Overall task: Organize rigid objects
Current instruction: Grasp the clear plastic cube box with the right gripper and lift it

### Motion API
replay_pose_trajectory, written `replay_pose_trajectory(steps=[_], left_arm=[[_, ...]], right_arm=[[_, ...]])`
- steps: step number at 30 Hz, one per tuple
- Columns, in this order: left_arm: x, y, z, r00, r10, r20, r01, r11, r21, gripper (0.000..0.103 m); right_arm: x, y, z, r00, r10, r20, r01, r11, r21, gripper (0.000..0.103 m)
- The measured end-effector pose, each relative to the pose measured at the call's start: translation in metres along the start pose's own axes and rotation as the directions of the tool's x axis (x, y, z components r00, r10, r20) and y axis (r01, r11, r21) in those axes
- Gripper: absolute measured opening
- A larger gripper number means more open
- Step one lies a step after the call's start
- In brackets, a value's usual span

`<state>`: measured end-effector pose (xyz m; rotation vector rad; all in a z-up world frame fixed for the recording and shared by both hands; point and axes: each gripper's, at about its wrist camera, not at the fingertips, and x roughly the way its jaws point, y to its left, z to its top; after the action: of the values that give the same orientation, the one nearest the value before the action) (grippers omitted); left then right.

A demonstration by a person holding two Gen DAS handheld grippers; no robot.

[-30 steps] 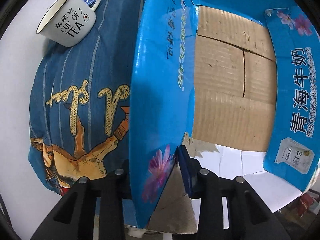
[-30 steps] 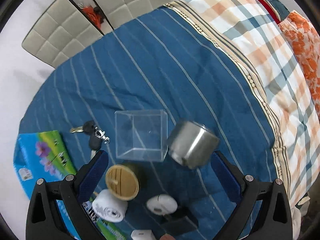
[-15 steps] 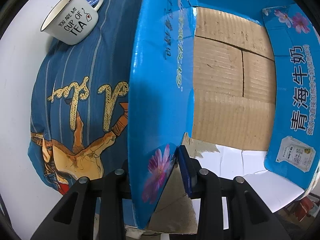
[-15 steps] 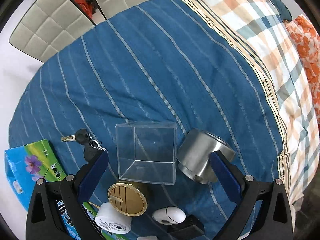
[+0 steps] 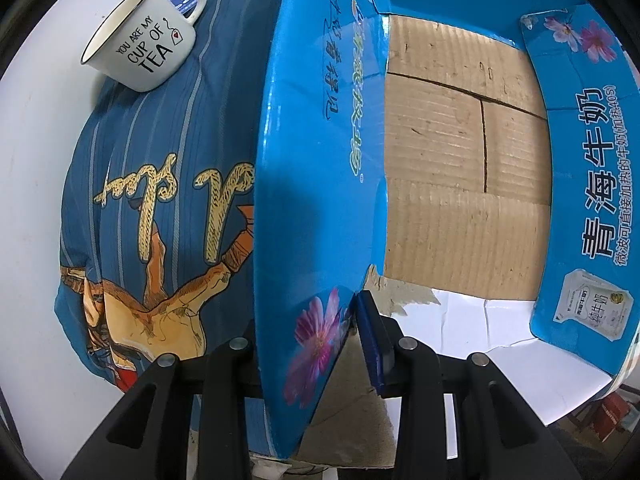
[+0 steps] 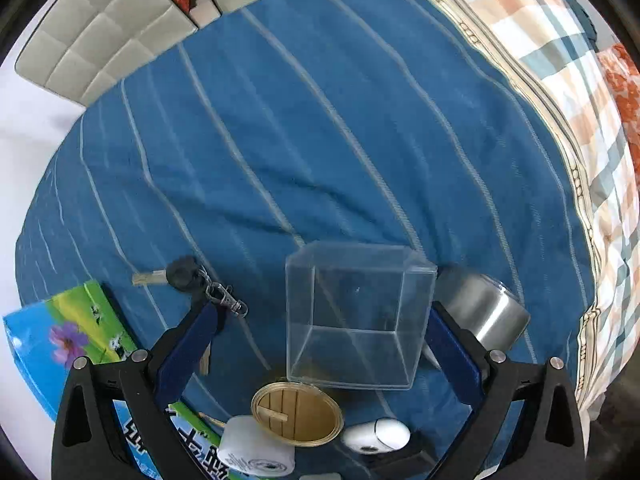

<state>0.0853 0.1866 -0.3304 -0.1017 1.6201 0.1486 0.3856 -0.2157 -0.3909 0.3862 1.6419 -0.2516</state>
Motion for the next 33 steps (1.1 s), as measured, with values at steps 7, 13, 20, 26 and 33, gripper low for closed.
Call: replay_pose_trajectory(steps=[7, 13, 20, 26, 33], left_arm=[[0.0, 0.0, 0.0, 1.0, 0.002, 0.001, -0.002, 1.0, 0.008, 0.032], [0.001, 0.001, 0.0, 1.0, -0.001, 0.003, 0.001, 1.0, 0.008, 0.032], [0.002, 0.001, 0.001, 1.0, 0.002, 0.002, -0.002, 1.0, 0.011, 0.032], [0.002, -0.001, 0.0, 1.0, 0.004, 0.008, -0.004, 1.0, 0.014, 0.032], [0.001, -0.001, -0.002, 1.0, -0.006, 0.019, 0.006, 1.0, 0.016, 0.031]], right_arm=[[0.013, -0.011, 0.002, 1.0, 0.005, 0.012, -0.005, 0.999, 0.032, 0.067], [-0.005, 0.006, -0.008, 0.998, 0.032, 0.058, -0.016, 0.966, -0.257, 0.067], [0.017, 0.02, -0.014, 0.999, 0.043, -0.025, -0.049, 0.953, -0.299, 0.067], [0.011, 0.0, -0.015, 0.998, 0.066, -0.015, -0.068, 0.978, -0.197, 0.067], [-0.035, 0.017, -0.052, 0.994, 0.084, 0.066, -0.07, 0.979, -0.192, 0.066]])
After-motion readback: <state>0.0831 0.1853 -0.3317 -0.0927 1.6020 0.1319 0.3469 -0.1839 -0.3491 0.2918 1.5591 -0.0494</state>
